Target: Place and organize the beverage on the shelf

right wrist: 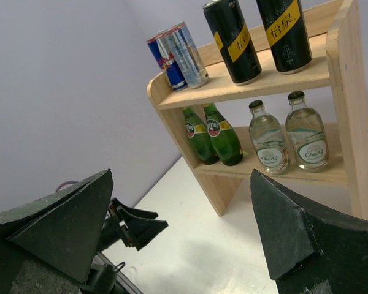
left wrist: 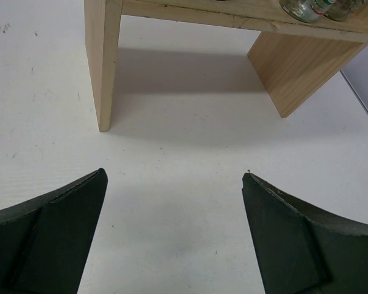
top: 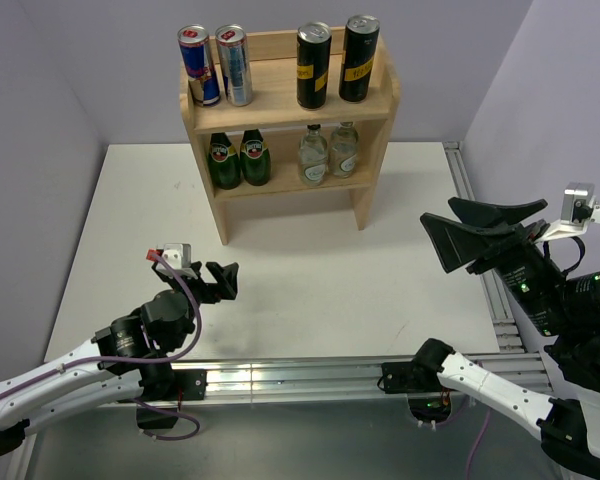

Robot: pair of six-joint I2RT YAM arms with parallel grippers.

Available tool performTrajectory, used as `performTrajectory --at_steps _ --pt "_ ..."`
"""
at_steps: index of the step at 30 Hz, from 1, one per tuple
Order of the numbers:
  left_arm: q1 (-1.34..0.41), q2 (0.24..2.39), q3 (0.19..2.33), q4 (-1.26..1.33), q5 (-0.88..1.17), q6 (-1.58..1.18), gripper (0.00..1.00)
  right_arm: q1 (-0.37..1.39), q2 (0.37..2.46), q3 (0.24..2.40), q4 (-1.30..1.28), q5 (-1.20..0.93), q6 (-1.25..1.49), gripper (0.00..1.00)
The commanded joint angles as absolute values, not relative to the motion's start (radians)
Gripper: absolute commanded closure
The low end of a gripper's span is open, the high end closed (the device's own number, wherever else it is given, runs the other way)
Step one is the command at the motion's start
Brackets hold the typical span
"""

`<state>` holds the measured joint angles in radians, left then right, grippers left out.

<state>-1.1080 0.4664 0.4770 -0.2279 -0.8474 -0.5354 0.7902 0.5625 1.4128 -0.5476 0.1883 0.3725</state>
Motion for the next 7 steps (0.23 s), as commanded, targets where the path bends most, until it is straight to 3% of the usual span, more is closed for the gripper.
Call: performTrajectory --at_steps 1,7 --pt "-1.112 0.456 0.474 -0.195 -0.859 -0.528 0.01 0.792 0.589 1.413 -0.535 0.172 0.347 0.00" --pt "-1.112 0.457 0.474 -0.196 -0.862 -0.528 0.01 0.793 0.618 1.440 -0.564 0.190 0.334 0.00"
